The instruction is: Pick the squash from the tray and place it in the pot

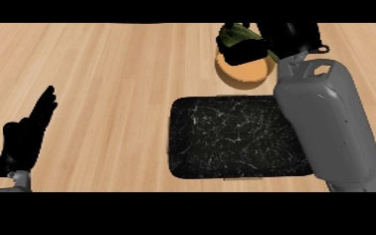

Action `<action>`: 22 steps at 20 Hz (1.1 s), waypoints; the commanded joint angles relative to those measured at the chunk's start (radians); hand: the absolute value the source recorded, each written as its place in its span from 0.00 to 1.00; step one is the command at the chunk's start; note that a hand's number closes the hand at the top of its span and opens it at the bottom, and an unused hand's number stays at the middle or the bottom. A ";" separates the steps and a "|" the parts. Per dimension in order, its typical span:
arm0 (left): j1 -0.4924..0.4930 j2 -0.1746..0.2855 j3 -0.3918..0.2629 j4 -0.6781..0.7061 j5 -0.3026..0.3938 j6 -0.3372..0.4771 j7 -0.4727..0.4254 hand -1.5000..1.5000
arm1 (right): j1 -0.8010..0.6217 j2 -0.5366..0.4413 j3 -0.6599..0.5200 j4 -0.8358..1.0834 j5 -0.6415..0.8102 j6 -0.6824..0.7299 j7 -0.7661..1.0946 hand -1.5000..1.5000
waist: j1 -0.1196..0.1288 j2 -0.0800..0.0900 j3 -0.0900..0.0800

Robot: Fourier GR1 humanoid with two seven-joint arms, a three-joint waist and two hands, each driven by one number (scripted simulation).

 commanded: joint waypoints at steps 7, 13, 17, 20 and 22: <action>-0.064 -0.022 0.001 0.056 -0.018 -0.023 -0.001 0.50 | -0.250 -0.039 -0.146 0.570 0.018 -0.146 -0.276 1.00 | 0.016 0.009 0.000; -0.028 -0.037 -0.015 -0.025 -0.033 -0.015 0.013 0.50 | -0.311 -0.053 -0.158 0.875 0.077 -0.274 -0.448 1.00 | 0.042 0.016 0.000; -0.038 -0.039 -0.013 0.005 -0.028 -0.032 -0.009 0.50 | -0.359 -0.024 -0.111 1.015 0.177 -0.383 -0.442 1.00 | 0.057 0.023 -0.001; -0.022 -0.053 -0.018 -0.008 -0.039 -0.019 -0.020 0.50 | -0.395 -0.012 -0.206 1.113 0.080 -0.345 -0.484 1.00 | 0.059 0.023 0.000; -0.045 -0.037 -0.011 0.011 -0.038 -0.034 -0.018 0.50 | -0.424 0.003 -0.240 1.153 0.050 -0.334 -0.477 0.00 | 0.066 0.028 0.000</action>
